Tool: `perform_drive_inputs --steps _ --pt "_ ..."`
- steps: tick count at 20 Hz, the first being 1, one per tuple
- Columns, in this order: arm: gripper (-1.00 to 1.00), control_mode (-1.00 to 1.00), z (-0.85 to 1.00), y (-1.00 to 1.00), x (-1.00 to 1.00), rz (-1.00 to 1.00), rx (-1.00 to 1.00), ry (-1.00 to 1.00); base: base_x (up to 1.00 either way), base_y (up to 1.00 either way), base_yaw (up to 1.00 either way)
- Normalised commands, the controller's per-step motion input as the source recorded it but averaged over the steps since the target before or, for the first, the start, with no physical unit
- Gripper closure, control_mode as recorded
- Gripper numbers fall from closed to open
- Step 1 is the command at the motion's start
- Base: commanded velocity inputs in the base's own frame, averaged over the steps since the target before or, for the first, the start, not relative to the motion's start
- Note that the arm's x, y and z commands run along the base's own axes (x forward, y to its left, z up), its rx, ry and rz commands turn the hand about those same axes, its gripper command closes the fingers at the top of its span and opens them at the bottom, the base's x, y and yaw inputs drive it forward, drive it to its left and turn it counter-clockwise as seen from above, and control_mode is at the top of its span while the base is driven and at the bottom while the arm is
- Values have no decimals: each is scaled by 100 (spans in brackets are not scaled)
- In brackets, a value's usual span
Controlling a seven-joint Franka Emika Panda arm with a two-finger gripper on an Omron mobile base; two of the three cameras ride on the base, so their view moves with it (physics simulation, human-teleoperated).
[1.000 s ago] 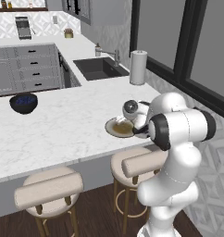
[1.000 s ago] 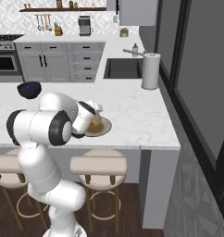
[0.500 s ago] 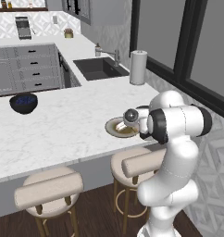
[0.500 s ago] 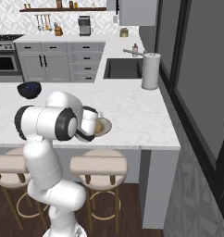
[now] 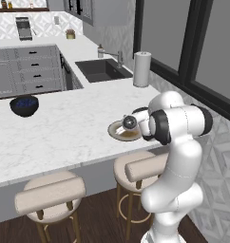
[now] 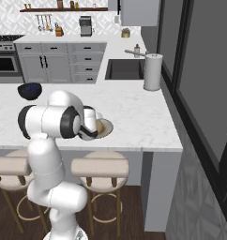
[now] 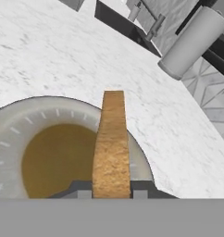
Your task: Start the toaster. Once the lever pops up, take the bread to the plate on the dining counter.
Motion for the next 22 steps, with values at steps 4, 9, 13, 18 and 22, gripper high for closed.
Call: perform_drive_inputs --steps 4,9,13,18,22 --pt "100 -100 0 0 32 0 -1 0 0 0 0" --pt "100 -100 0 0 8 0 0 0 0 0 0" --pt "100 -100 -6 1 2 0 0 0 0 0 0" --pt "-100 -100 -2 2 0 0 0 3 0 0 0" --pt "-100 -100 14 2 0 0 -1 0 0 0 0"
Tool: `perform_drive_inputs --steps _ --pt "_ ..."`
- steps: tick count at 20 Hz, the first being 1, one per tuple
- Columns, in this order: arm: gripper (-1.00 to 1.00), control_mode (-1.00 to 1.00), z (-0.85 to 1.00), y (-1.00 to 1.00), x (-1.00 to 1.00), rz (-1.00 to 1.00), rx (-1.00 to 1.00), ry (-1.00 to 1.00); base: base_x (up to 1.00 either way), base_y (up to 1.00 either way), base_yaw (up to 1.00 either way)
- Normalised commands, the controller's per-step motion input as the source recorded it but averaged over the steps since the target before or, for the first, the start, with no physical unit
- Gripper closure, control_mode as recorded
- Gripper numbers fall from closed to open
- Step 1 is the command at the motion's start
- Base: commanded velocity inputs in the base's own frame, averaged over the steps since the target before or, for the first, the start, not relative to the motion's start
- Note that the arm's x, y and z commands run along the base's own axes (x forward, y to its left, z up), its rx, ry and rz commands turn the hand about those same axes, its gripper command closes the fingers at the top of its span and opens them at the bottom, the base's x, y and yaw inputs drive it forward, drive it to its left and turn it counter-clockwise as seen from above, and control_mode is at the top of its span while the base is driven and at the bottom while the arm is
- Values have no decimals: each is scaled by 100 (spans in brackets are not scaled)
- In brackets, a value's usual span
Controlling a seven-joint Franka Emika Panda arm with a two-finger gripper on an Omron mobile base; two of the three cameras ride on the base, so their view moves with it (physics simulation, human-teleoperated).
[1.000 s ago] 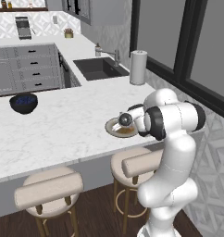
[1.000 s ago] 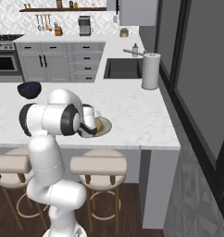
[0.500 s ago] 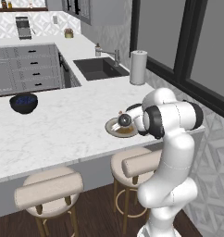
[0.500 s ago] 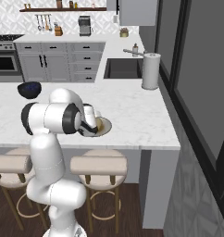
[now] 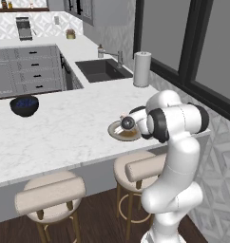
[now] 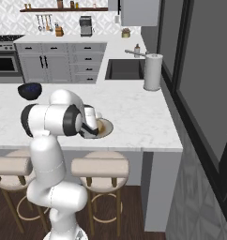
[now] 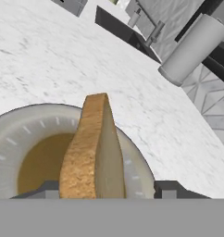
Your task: Start the toaster. Once the lever pops up, take the bread to the plate on the dining counter.
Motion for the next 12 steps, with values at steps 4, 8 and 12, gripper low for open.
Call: perform_drive_inputs --steps 4,8,12 --pt "-100 -100 18 6 0 0 -2 0 0 0 0" --pt "-100 -100 41 1 -2 0 -1 0 0 0 0" --pt "-100 -100 82 10 -8 2 0 2 0 0 0"
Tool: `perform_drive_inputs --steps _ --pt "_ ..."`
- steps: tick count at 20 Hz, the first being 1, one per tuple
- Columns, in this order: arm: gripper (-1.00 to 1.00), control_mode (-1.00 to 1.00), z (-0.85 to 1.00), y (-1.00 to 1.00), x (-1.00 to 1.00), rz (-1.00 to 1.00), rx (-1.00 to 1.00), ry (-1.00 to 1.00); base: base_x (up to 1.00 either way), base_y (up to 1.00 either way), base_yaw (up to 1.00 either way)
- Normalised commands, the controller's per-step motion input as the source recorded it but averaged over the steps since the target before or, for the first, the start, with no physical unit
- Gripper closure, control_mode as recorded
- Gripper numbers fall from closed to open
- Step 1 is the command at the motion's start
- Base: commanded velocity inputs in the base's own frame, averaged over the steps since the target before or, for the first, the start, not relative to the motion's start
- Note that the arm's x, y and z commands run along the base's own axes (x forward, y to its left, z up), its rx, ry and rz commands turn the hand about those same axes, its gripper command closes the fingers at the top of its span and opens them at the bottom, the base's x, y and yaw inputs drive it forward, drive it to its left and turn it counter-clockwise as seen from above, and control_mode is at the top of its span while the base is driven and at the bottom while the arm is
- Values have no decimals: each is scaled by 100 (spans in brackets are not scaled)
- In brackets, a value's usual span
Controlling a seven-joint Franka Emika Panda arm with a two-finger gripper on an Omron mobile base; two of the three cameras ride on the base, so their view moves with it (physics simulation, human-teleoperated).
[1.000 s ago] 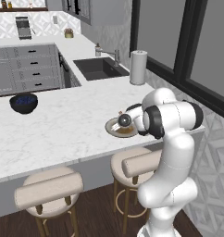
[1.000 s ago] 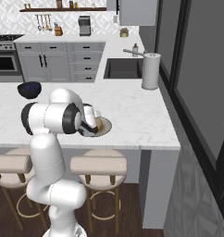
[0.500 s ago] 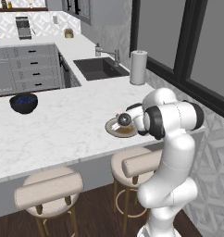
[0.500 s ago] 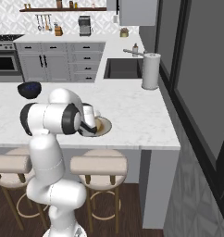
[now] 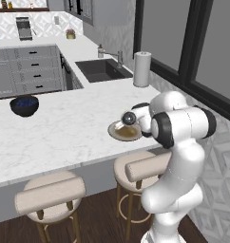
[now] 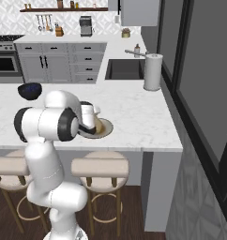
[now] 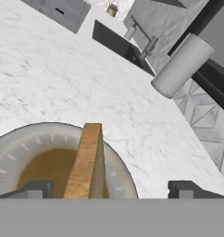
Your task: Start the toaster. Once the lever pops up, take the bread to the plate on the dining counter.
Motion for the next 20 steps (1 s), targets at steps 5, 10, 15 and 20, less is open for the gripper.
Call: perform_drive_inputs --steps 5,10,15,20 --pt "-100 -100 75 1 0 3 0 2 0 0 0" --pt "-100 -100 79 0 0 1 0 1 0 0 0" --pt "-100 -100 75 0 -15 3 7 12 0 0 0" --pt "-100 -100 86 0 0 0 24 6 0 0 0"
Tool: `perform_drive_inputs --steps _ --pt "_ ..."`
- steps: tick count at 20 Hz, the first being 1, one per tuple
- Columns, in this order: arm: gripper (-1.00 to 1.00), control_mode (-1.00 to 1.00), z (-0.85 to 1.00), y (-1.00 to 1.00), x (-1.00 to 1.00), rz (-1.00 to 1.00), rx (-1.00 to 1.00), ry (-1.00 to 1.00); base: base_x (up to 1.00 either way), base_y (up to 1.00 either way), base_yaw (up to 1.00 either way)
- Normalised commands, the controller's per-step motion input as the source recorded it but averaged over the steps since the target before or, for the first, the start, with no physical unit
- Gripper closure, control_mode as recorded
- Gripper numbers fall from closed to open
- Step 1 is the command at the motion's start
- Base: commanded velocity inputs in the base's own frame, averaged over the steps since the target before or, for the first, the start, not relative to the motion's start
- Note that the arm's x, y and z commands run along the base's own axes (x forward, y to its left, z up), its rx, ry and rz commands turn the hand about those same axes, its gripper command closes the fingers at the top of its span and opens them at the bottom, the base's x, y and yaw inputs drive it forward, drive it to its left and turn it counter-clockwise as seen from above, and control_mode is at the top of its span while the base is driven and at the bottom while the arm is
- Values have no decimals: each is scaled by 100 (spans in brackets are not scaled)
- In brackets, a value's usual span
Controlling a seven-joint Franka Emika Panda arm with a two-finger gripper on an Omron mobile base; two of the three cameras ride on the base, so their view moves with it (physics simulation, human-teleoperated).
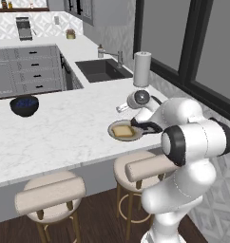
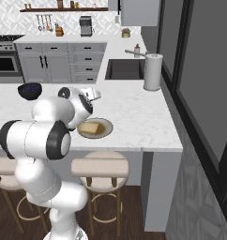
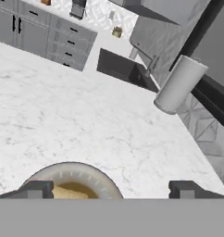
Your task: Start the toaster. Once the lever pops up, take the bread to the plate on the dining counter.
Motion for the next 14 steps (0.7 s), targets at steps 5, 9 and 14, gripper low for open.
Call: perform_drive_inputs --steps 5,9,14 --pt "-100 -100 97 0 -6 1 19 29 0 0 0" --pt "-100 -100 64 0 -40 5 7 50 0 0 0" --pt "-100 -100 93 0 -51 7 0 46 0 0 0"
